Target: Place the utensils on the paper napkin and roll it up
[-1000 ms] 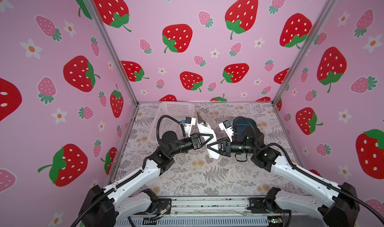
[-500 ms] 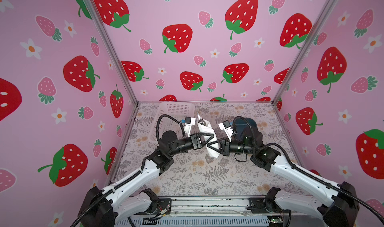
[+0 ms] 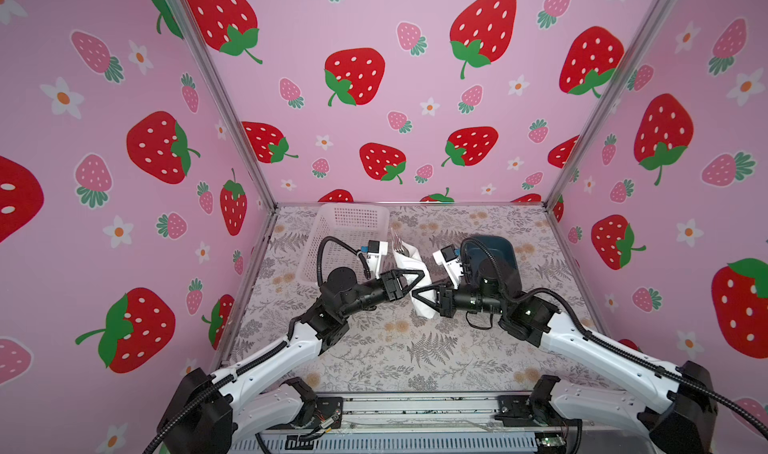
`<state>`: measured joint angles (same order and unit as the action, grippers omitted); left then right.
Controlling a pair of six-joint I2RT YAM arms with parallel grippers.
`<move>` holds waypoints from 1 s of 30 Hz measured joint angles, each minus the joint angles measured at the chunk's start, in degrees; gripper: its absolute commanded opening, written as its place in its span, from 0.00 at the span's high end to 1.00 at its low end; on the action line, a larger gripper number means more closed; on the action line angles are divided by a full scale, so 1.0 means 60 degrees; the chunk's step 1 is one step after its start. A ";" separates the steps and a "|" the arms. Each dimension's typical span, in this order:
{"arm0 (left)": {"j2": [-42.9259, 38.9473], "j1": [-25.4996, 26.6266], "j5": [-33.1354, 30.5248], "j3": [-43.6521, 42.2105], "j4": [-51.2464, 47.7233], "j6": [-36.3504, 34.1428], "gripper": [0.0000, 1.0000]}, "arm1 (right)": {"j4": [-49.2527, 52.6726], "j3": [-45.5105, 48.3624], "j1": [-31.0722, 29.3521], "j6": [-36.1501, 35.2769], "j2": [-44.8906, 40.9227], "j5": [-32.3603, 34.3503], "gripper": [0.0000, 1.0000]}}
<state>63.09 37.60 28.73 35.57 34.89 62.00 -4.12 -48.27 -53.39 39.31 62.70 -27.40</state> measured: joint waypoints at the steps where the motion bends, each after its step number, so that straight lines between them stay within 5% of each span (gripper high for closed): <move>1: 0.0087 0.0000 0.0047 0.0000 0.0178 0.0051 0.62 | 0.0000 0.0000 0.0000 -0.0011 0.0000 0.0025 0.93; 9: 0.0313 0.0000 0.0222 0.0004 0.0852 0.0229 0.70 | -0.0113 0.0022 0.0004 -0.0007 0.0000 0.0127 0.93; 14: 0.0313 0.0000 0.0317 0.0007 0.0841 0.0189 0.55 | -0.0342 0.0138 0.0000 0.0007 -0.0007 0.0106 0.92; 30: 0.0259 -0.0007 0.0470 0.0189 0.0597 -0.0040 0.79 | -0.0616 0.0262 0.0000 -0.0102 -0.0058 0.0124 0.91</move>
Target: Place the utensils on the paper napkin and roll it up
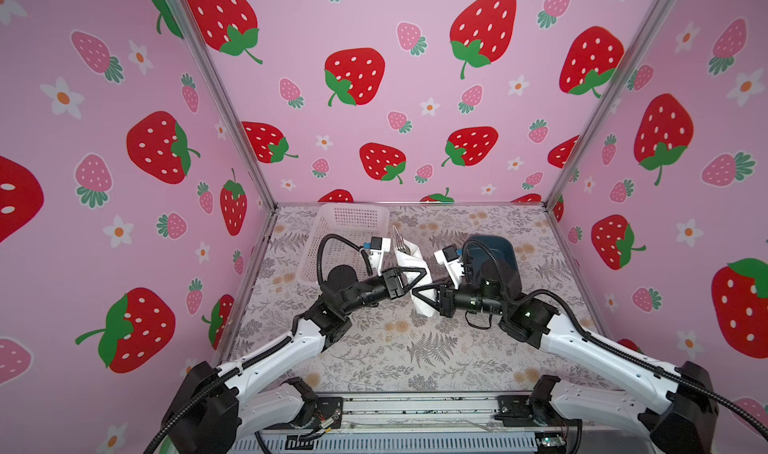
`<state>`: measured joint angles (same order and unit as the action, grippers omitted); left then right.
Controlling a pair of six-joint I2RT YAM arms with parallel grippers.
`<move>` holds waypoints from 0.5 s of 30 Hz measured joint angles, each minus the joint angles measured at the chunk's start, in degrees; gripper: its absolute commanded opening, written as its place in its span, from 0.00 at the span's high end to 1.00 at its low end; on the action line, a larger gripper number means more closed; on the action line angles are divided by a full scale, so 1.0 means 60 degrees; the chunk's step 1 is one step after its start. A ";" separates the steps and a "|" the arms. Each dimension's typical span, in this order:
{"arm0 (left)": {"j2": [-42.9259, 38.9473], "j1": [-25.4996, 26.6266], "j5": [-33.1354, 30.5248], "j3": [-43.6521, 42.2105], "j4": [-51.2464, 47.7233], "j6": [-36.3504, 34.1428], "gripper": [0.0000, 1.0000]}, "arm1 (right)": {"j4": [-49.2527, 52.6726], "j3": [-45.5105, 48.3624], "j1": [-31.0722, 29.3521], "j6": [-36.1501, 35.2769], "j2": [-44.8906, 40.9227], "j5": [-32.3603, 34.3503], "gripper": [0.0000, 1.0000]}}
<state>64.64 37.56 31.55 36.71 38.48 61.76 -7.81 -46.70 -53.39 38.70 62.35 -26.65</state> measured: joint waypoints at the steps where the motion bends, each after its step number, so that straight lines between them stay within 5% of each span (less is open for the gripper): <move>1: 0.0000 -0.0004 0.0015 0.0004 0.0007 -0.0044 0.81 | -0.0011 0.0000 0.0000 0.0025 0.0000 0.0004 0.90; 9: 0.0000 -0.0073 0.0229 0.0087 0.0007 -0.0393 0.89 | -0.0164 0.0025 0.0007 0.0357 -0.0058 -0.0076 0.81; 15: 0.0000 -0.0219 0.0317 0.0135 -0.0146 -0.0244 0.90 | -0.0412 0.0138 0.0036 0.0229 -0.0186 -0.0069 0.53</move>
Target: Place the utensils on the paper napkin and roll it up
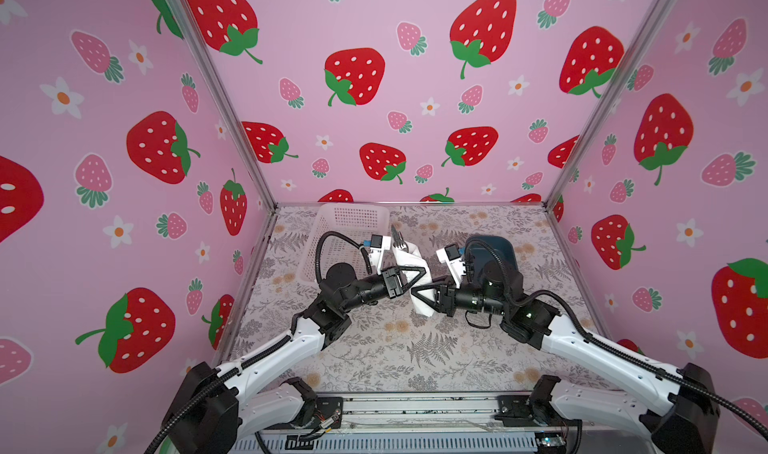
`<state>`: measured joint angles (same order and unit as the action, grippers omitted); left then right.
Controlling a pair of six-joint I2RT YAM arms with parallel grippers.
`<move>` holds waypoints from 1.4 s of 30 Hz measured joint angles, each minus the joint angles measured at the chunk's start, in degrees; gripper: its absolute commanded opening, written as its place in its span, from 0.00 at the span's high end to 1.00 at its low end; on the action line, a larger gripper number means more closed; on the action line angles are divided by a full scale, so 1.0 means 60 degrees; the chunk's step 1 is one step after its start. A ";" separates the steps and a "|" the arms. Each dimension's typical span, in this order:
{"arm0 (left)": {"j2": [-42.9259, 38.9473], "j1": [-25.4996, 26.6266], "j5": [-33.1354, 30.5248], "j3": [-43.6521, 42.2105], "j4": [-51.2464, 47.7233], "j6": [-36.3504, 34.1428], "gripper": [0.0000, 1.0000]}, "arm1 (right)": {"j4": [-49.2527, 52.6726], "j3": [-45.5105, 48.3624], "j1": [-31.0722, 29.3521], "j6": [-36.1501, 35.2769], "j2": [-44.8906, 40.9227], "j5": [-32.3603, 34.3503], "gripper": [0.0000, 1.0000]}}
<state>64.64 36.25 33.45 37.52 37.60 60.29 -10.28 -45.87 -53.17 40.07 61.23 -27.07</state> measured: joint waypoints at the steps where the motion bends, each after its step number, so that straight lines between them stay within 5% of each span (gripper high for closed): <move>1: 0.0000 -0.0058 0.0033 0.0004 -0.0084 0.0000 0.90 | -0.0015 0.0066 0.0022 0.0025 -0.0091 0.0022 0.49; 5: -0.0058 -0.0437 0.0222 0.0018 -0.0484 -0.0022 0.90 | 0.0000 0.0328 0.0189 0.0055 -0.0510 0.0153 0.39; 15: 0.0062 -0.2688 0.1574 0.0674 -0.1701 -0.0517 0.90 | 0.0011 0.0885 0.1064 0.0219 -0.1271 0.0455 0.37; 26: 0.2845 -0.5559 0.3763 0.3009 -0.3854 -0.2310 0.90 | 0.0087 0.1140 0.1668 0.0386 -0.1282 0.0430 0.37; 35: 0.4983 -0.6288 0.3963 0.5439 -0.7803 -0.5388 0.91 | 0.0091 0.1337 0.1676 0.0390 -0.1290 0.0419 0.37; 42: 0.6521 -0.6313 0.3483 0.6251 -0.9326 -0.6663 0.92 | 0.0178 0.1413 0.1676 0.0390 -0.1290 0.0361 0.38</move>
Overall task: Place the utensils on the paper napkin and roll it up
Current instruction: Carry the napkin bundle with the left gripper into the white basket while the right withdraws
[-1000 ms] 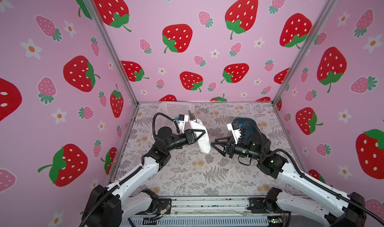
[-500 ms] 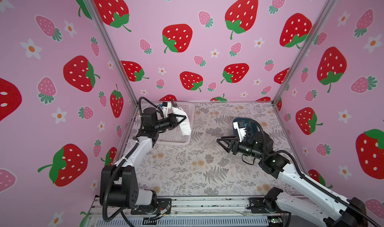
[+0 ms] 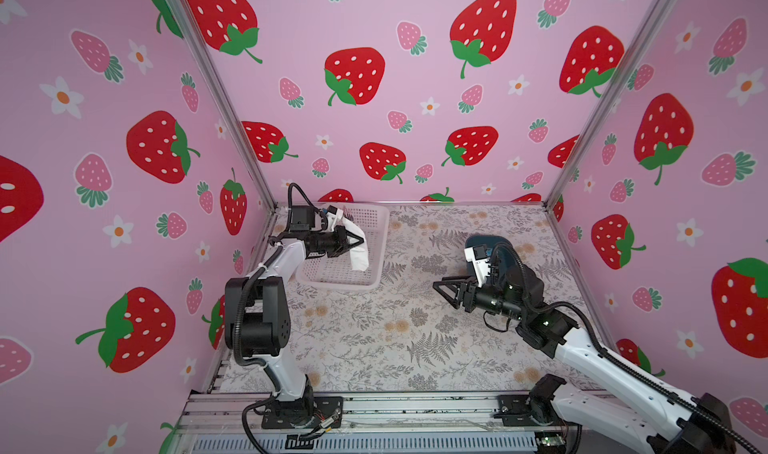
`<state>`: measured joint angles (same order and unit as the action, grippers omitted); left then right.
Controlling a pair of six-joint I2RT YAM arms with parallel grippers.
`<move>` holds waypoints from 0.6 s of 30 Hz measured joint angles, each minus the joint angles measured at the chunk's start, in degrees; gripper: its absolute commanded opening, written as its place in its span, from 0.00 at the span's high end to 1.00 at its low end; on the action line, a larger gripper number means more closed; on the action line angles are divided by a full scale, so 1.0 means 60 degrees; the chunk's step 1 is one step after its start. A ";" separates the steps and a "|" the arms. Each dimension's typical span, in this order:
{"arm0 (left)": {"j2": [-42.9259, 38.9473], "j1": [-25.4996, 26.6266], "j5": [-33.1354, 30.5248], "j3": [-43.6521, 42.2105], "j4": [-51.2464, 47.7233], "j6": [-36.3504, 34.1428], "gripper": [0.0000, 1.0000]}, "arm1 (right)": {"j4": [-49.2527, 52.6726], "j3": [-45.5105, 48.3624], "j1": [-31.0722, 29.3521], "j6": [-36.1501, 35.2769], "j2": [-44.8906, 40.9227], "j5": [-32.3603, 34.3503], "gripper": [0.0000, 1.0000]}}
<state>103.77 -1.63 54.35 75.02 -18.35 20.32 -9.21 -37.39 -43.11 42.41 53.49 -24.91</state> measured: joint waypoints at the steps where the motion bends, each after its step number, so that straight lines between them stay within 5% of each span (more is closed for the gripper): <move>1: 0.0178 0.0004 -0.0076 0.0022 -0.0080 -0.0080 0.92 | 0.0000 0.0033 0.0000 0.0000 0.0000 0.0004 0.37; 10: 0.1118 0.0237 -0.0455 0.0076 -0.0419 -0.0200 0.93 | 0.0240 0.0076 0.0000 0.0000 -0.0328 -0.0062 0.38; 18: 0.1213 0.1271 -0.0470 -0.0208 0.0182 0.0102 0.93 | 0.0382 0.0342 0.0000 0.0208 -0.1657 0.0113 0.38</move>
<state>111.04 6.00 51.53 73.78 -17.26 20.93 -6.92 -35.33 -43.11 43.66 43.55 -24.23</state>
